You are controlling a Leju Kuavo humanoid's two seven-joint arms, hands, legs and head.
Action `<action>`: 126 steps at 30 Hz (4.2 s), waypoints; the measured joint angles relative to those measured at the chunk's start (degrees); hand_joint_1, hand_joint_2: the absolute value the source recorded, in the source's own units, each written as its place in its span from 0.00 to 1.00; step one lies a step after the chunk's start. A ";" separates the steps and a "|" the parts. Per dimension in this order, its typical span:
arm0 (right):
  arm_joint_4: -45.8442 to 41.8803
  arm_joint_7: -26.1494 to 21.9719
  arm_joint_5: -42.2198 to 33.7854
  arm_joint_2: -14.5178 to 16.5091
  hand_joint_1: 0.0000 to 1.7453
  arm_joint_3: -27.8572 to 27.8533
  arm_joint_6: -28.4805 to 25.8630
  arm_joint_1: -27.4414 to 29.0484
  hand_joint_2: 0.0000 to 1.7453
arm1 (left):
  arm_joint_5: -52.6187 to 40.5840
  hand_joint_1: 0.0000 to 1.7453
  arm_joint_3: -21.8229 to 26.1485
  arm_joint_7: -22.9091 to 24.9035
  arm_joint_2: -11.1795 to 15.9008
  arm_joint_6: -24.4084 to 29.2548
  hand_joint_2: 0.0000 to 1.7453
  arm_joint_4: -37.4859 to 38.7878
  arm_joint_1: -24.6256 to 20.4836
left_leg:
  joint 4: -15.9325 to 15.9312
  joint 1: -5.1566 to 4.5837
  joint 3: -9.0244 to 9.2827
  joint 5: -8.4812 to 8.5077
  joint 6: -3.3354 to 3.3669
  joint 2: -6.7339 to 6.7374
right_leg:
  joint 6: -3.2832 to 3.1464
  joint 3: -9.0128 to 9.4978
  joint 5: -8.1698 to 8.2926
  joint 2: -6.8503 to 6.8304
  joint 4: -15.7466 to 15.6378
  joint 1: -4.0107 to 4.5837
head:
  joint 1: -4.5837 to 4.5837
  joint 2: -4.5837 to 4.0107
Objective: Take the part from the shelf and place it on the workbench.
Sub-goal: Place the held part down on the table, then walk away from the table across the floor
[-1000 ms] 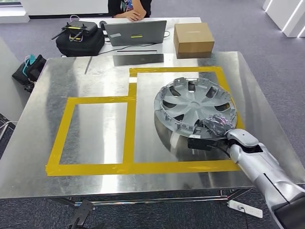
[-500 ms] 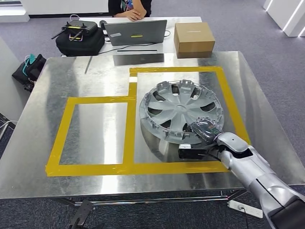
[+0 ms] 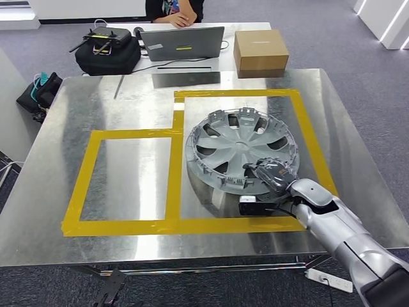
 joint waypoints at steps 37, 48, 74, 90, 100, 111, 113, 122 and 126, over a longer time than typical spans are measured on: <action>-33.62 -1.97 -10.50 -4.62 0.00 -20.22 -12.00 20.61 0.00 | -0.48 0.00 1.70 0.26 -0.07 1.61 0.00 0.00 0.28 | 0.00 -0.01 -0.38 -0.09 0.14 -0.23 | -0.02 -0.18 -0.20 -0.46 -0.09 0.00 | 0.00 0.00; -38.99 0.09 -3.07 -4.62 0.00 -24.07 -18.38 25.42 0.00 | -0.55 0.00 2.61 0.42 -0.10 2.30 0.00 0.00 0.88 | 0.00 -0.02 -0.40 -0.09 0.14 -0.32 | -0.02 -0.15 -0.20 -0.54 -0.10 0.00 | -0.01 0.00; -56.08 -8.73 -19.50 3.52 0.00 -27.77 -20.56 37.34 0.00 | 0.71 0.00 6.87 8.85 -0.75 9.56 0.00 0.02 2.50 | -0.42 -0.01 -0.04 -0.24 1.13 -0.31 | 1.08 -0.09 -1.20 -0.66 0.07 -0.27 | -0.03 0.00; -55.57 -9.28 -21.16 3.98 0.00 -27.46 -20.02 36.27 0.00 | 0.54 0.00 7.37 9.56 -1.53 9.68 0.00 0.02 2.58 | 1.04 0.46 -1.23 -0.26 -1.19 -0.43 | -0.46 2.25 -1.50 -0.75 -0.35 -0.38 | 0.04 0.00; -55.57 -9.34 -21.56 4.03 0.00 -27.50 -19.81 36.32 0.00 | 0.64 0.00 7.62 9.49 -1.67 9.66 0.00 0.02 2.29 | 2.81 2.39 4.78 -5.54 -3.51 -0.01 | 0.05 -2.42 2.37 -1.35 -0.26 -0.79 | -0.55 0.00; -55.32 -9.44 -23.30 4.03 0.00 -28.31 -20.23 36.66 0.00 | 0.70 0.00 7.75 9.46 -1.76 9.48 0.00 0.02 2.27 | -1.23 1.82 2.69 -2.12 -0.04 0.13 | 2.06 -7.57 -6.64 -1.34 15.70 -0.63 | -0.25 0.00; -55.49 -9.71 -26.03 4.03 0.00 -29.53 -20.33 36.99 0.00 | 0.73 0.00 7.87 9.45 -1.81 9.50 0.00 0.02 2.28 | -1.17 1.66 2.02 -1.54 -0.13 0.07 | 1.64 -3.34 -3.86 -1.33 10.69 -0.44 | -0.24 0.00; -57.88 -11.46 -33.49 4.23 0.00 -35.66 -17.99 38.80 0.00 | 0.79 0.00 8.59 8.91 -1.94 9.61 0.00 0.02 2.44 | 2.72 1.46 -0.89 -3.61 -2.65 0.04 | -0.55 3.00 -0.53 -1.49 -2.22 -0.58 | -0.54 0.00; -58.62 -11.86 -35.28 4.68 0.00 -37.60 -17.28 39.47 0.00 | 0.79 0.00 8.88 8.65 -2.01 9.61 0.00 0.02 2.43 | 15.56 2.15 -4.18 -10.39 -3.61 0.10 | -0.89 0.43 1.36 -1.74 -2.01 -0.64 | -0.84 0.00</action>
